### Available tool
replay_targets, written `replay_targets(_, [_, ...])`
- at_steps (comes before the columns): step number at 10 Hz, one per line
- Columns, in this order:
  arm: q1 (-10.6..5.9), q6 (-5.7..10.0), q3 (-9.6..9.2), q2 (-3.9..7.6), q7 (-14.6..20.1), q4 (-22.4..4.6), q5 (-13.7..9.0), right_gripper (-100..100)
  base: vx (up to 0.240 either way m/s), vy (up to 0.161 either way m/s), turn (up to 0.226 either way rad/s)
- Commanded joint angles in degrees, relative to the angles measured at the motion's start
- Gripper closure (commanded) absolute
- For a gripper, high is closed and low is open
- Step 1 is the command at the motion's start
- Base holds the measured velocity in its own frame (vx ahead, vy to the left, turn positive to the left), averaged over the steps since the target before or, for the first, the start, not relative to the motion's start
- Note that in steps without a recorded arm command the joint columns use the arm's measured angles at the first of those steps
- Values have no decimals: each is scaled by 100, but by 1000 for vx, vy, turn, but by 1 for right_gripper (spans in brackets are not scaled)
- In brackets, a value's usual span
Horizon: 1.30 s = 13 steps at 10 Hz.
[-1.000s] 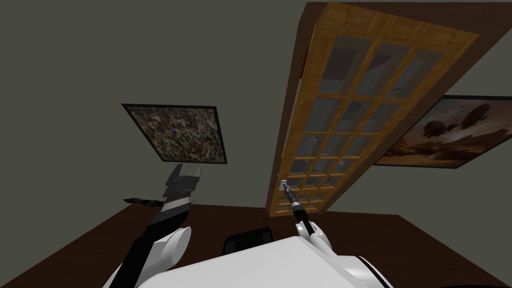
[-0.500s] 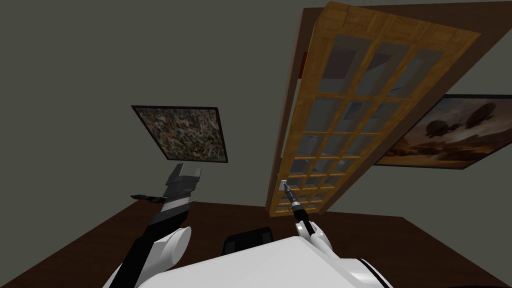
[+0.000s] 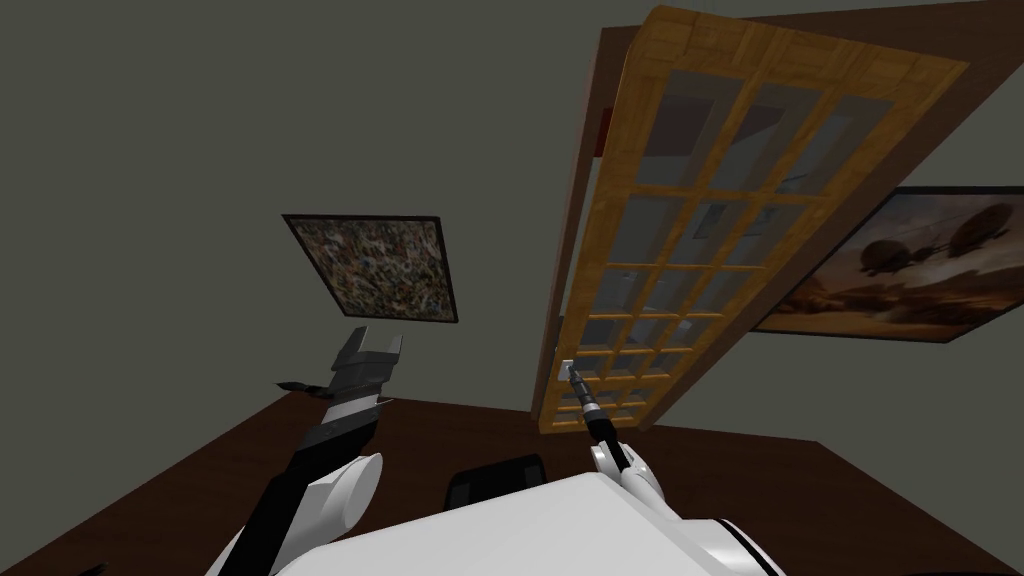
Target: Pull the door open
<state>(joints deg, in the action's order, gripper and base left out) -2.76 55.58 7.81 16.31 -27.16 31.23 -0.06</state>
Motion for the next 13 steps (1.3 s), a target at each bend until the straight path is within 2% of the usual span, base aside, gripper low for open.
replay_targets(1, [-54, 30, -77, -38, 286, -126, -57, 100, -35, -14, 54])
replay_targets(4, [-55, 22, -112, -34, 548, -120, -128, 100, -29, -14, 35])
replay_targets(8, [-58, -4, -215, -21, 1220, -100, -341, 100, -40, -18, 47])
replay_targets(11, [-59, -13, -250, -17, 1499, -94, -414, 100, -31, -14, 37])
replay_targets(13, [-61, -31, -323, -8, 1881, -80, -565, 100, -36, -19, 58])
